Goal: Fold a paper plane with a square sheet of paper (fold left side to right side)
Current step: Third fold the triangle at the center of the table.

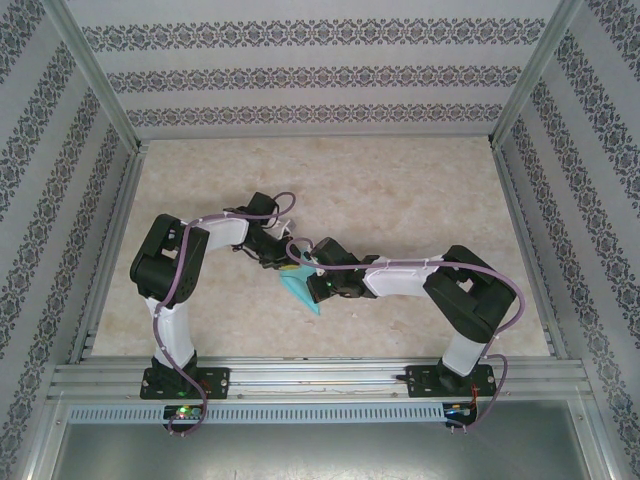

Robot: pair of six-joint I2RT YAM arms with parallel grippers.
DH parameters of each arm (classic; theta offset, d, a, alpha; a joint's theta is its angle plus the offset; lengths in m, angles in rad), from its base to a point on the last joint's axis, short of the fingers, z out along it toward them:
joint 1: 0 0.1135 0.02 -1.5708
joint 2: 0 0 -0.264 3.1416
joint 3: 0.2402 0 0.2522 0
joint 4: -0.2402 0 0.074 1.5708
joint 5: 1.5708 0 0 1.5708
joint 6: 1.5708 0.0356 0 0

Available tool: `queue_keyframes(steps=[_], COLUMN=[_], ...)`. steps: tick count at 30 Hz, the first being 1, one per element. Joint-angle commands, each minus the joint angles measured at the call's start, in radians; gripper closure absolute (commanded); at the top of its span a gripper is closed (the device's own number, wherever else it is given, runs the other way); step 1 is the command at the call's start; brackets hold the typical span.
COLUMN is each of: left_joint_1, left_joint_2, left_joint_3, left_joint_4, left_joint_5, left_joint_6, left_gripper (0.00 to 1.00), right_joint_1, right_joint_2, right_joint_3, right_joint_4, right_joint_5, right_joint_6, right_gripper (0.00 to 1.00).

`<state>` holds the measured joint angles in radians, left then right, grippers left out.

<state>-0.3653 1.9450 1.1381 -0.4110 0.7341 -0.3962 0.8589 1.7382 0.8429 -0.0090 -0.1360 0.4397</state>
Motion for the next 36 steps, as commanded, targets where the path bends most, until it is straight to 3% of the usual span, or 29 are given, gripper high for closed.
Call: queue_keyframes(steps=[1, 9, 18, 23, 36], left_joint_1=[-0.007, 0.038, 0.074, 0.070, -0.007], left_joint_2=[0.001, -0.075, -0.357, -0.462, -0.376], left_joint_3=[0.054, 0.088, -0.224, -0.391, -0.459], left_joint_4=[-0.073, -0.096, 0.113, 0.344, 0.484], left_joint_5=[-0.055, -0.067, 0.030, 0.143, 0.179], left_joint_6=[0.032, 0.045, -0.025, -0.172, -0.266], left_gripper=[0.80, 0.76, 0.91, 0.93, 0.94], right_joint_1=[-0.008, -0.006, -0.008, -0.008, -0.008], right_joint_2=[0.035, 0.041, 0.026, 0.024, 0.029], right_joint_3=[-0.002, -0.019, -0.039, -0.055, -0.062], right_joint_4=[-0.043, -0.041, -0.030, -0.022, -0.022], right_joint_5=[-0.042, -0.056, -0.045, -0.050, -0.043], right_joint_6=[-0.006, 0.004, 0.022, 0.024, 0.025], right_gripper=[1.00, 1.00, 1.00, 1.00, 1.00])
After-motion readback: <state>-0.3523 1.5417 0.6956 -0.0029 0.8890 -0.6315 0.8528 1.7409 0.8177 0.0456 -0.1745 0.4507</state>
